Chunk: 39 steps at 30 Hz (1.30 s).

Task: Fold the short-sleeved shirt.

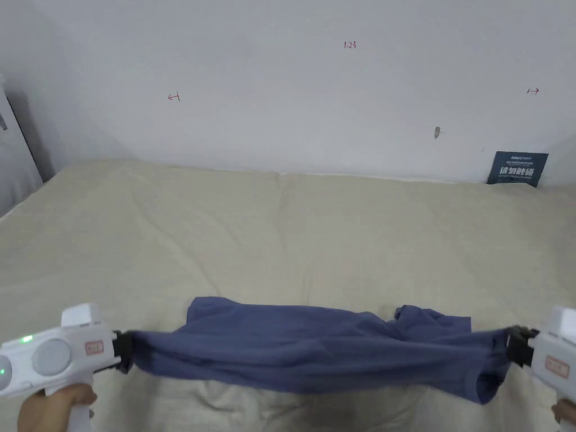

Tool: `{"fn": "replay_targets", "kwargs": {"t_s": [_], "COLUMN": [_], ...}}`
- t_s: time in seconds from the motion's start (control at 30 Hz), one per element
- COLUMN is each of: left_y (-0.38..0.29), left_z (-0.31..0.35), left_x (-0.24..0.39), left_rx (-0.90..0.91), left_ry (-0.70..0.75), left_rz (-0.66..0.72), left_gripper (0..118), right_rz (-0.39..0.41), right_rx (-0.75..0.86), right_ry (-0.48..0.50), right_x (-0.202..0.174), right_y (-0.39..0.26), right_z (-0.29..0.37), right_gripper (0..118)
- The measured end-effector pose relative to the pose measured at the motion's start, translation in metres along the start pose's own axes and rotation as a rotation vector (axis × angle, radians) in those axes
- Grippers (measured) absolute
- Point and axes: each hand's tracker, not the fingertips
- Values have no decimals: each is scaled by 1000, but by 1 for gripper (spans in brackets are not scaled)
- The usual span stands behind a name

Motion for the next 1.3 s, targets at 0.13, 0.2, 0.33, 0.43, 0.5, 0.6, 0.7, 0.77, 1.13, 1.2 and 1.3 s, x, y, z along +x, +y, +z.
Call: {"fn": "replay_targets", "kwargs": {"t_s": [0.13,0.2,0.33,0.43,0.5,0.6,0.7,0.77,1.13,1.2,1.3], "left_y": [-51,-70,-101,-118,-132,-149,-158,-161,-125,-101,-72], "left_z": [9,9,26,36,45,47,38,32,65,88,123], "left_x": [-16,-29,-44,-55,-58,-64,-65,-63,-36,-18,14], "left_rx": [-53,-74,-89,-107,-124,-163,-195,-211,-39,75,260], "left_ry": [25,31,47,60,64,88,113,119,107,29,-33], "left_rz": [-11,-15,-9,-18,-8,-13,-28,-24,-1,8,-24], "left_gripper": [5,5,5,5,5,5,5,5,108,108,108], "right_rz": [-58,-80,-111,-146,-130,-86,-60,-43,72,114,166], "right_rx": [-54,-84,-107,-134,-159,-211,-287,-339,-131,-8,197], "right_ry": [-11,-9,-24,-30,-44,-67,-100,-120,-130,-105,-92], "right_x": [13,19,31,40,42,42,38,36,6,-7,-29], "right_y": [-59,-82,-124,-148,-161,-175,-186,-191,-135,-105,-65], "right_z": [23,31,52,65,71,72,64,53,86,109,142], "right_gripper": [3,3,3,3,3,3,3,4,102,102,102]}}
